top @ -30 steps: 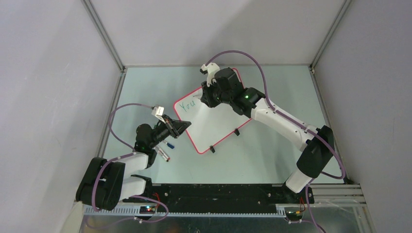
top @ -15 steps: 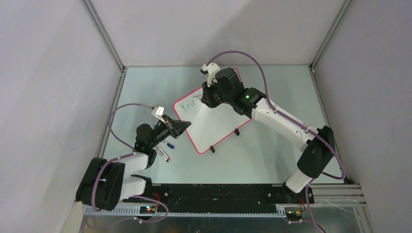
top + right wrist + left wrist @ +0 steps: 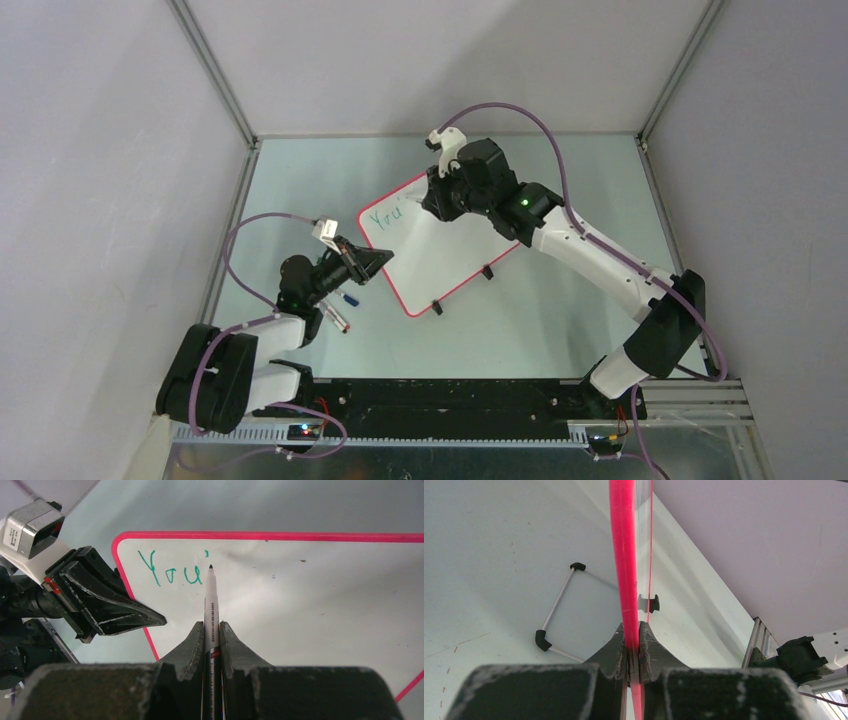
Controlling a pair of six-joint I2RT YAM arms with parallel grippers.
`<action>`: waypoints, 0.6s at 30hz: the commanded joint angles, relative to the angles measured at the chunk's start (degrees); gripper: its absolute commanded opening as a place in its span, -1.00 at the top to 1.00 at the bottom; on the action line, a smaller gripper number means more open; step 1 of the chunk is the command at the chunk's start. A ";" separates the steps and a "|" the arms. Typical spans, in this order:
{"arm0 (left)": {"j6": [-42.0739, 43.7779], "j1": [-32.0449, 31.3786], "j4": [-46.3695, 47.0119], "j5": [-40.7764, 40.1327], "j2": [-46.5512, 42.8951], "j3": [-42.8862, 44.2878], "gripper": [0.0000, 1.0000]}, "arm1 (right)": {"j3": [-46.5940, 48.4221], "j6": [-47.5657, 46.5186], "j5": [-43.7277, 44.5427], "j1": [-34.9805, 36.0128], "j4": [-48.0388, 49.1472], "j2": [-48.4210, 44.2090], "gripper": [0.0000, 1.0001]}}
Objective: Write a sentence on the whiteboard
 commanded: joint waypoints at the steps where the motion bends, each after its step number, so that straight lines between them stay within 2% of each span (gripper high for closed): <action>1: 5.71 -0.22 -0.26 -0.18 0.78 0.67 0.91 | -0.32 0.53 0.21 -0.94 1.21 -1.68 1.00; 18: 5.96 -0.22 -0.79 -0.39 0.47 0.63 0.91 | -0.14 -0.55 0.64 -0.44 0.66 0.85 1.00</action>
